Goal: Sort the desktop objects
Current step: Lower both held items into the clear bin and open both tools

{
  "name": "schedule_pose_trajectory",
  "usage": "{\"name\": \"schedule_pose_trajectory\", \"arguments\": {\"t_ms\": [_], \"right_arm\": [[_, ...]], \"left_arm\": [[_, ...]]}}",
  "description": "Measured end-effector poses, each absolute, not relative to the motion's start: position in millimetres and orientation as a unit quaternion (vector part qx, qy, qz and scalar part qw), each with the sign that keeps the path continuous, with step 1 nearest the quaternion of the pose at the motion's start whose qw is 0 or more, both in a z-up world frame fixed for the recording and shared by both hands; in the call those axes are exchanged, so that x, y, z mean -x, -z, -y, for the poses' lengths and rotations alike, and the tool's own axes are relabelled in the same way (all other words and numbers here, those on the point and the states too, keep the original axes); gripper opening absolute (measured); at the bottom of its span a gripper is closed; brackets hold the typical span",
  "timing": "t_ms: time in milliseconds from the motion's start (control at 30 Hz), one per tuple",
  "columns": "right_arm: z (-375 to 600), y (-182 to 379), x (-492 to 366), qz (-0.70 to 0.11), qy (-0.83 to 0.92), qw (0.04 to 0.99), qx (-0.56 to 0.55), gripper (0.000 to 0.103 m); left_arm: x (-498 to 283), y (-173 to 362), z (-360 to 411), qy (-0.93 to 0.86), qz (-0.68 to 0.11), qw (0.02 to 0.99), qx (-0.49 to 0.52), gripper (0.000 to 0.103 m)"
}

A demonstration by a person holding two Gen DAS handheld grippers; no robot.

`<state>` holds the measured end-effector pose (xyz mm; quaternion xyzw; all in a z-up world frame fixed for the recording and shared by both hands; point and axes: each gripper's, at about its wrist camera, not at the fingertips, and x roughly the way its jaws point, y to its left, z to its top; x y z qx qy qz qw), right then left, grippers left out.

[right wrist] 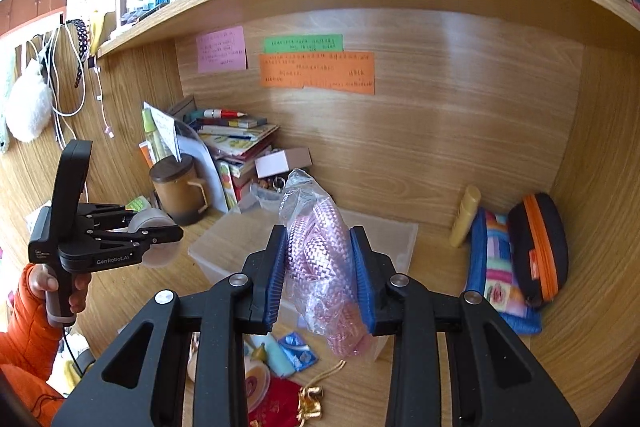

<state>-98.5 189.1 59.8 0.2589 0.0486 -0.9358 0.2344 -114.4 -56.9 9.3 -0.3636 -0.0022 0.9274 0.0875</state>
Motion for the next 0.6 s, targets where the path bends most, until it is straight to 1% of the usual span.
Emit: {"name": "schedule_pose_trajectory", "arguments": {"t_ms": [367,600], "right_arm": [[-174,-48,144,-0.059,0.927,0.242,-0.280,0.028],[-167,-30,175,-0.070,0.918,0.240,-0.308,0.028]], "left_arm": [[159,-19,39,-0.926,-0.005,0.104,0.364,0.029],[193,-4,29,-0.915,-0.013,0.114,0.387,0.029]]}}
